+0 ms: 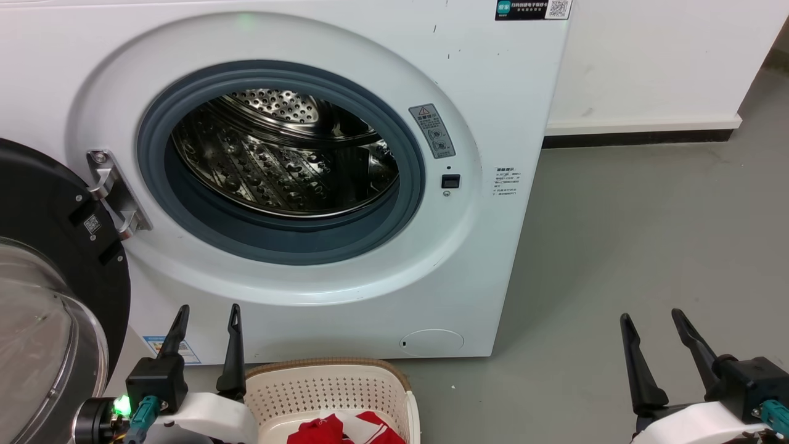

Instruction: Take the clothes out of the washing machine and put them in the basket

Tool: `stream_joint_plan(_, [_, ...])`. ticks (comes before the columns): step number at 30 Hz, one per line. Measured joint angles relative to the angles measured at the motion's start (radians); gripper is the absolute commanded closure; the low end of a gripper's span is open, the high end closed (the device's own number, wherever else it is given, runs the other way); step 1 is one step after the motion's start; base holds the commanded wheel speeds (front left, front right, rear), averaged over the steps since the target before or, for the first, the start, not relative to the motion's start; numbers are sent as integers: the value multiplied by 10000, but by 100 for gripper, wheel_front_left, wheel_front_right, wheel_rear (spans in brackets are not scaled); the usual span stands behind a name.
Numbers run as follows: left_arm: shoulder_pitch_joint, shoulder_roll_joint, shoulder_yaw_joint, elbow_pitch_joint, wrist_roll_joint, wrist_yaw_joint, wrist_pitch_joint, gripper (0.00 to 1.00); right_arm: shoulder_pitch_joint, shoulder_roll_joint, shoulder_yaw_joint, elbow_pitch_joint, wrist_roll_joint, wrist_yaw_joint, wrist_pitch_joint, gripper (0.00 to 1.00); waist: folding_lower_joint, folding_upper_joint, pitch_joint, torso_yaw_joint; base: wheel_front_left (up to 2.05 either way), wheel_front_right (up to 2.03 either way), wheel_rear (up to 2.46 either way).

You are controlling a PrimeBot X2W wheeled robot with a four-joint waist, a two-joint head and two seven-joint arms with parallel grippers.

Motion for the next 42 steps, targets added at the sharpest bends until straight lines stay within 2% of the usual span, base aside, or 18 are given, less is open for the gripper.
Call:
stream_joint_plan(9, [2,56,-21,-13,-90,46,40,0,-5,0,10,17,31,0,-38,0,0,0,34,1,0,0,0])
stream_joint_plan(10, [10,48,-23,8,-98,46,38,100,1,2,8,40,29,0,-36,100,0,0,32,4,0,0,0])
stream_joint_plan(14, [175,-77,-8,339,-247,31,127,100,85,6,61,364,176,0,-27,100,0,0,37,6,0,0,0])
stream_joint_plan(28, [107,-332,364,491,-2792,-313,671,100,-195,-107,94,1045,3170,0,-27,100,0,0,75,36,0,0,0])
stream_joint_plan(42, [-35,-573,681,596,-4976,-669,1174,100,-639,-196,102,1613,5660,0,-4,100,1,0,113,64,0,0,0])
